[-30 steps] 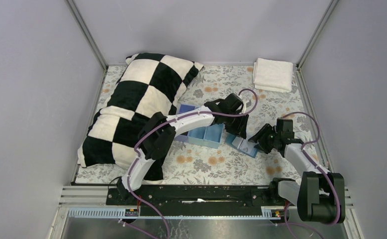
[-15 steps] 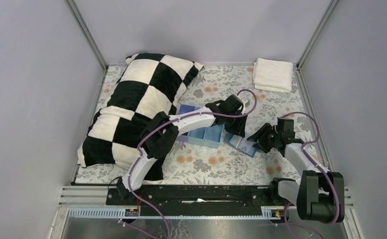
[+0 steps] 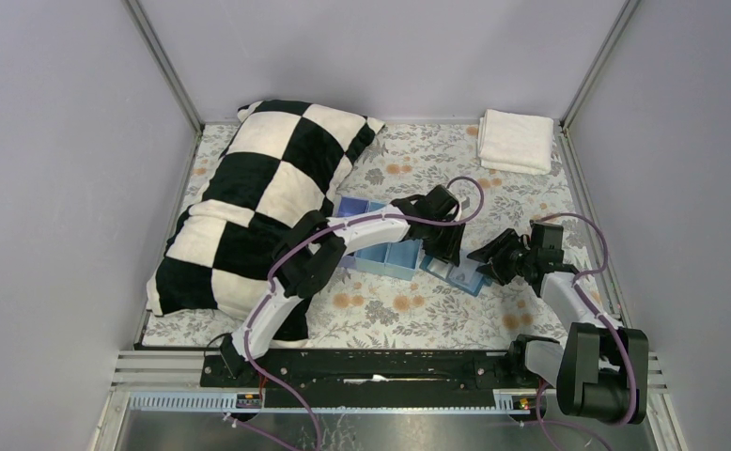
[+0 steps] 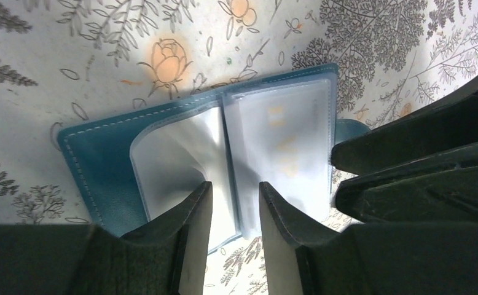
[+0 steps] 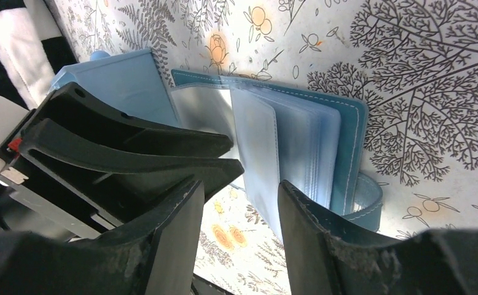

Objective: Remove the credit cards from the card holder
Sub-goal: Remove the credit card from the card holder.

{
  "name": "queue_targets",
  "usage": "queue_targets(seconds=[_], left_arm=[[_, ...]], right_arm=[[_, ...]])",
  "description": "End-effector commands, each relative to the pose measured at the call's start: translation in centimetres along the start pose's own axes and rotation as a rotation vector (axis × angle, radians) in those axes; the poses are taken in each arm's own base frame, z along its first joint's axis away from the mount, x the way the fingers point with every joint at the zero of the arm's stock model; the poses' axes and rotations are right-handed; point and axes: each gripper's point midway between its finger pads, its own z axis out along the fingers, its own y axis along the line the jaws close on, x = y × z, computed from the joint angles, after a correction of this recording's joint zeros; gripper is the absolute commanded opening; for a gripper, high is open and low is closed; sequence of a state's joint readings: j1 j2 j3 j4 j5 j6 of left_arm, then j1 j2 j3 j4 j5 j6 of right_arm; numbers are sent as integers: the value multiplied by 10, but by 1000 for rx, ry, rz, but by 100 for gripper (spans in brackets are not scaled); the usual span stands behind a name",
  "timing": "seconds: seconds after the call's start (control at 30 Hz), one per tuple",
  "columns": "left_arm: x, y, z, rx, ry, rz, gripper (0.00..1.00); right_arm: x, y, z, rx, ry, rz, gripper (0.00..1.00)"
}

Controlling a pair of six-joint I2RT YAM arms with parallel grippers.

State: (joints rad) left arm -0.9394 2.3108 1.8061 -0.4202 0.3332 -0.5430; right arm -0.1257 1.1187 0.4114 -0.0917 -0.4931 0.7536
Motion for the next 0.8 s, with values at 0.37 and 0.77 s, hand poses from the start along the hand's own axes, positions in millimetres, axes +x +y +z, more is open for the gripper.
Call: queue_targets(seconds=[0.37,0.77], left_arm=[[0,-51,-8,112,0,56,38],[-27,-57,-50,69,-84,120,39]], right_arm=[[-2,20,-7,-83,-1,-4,55],[0,37,-8,-180,23,22,54]])
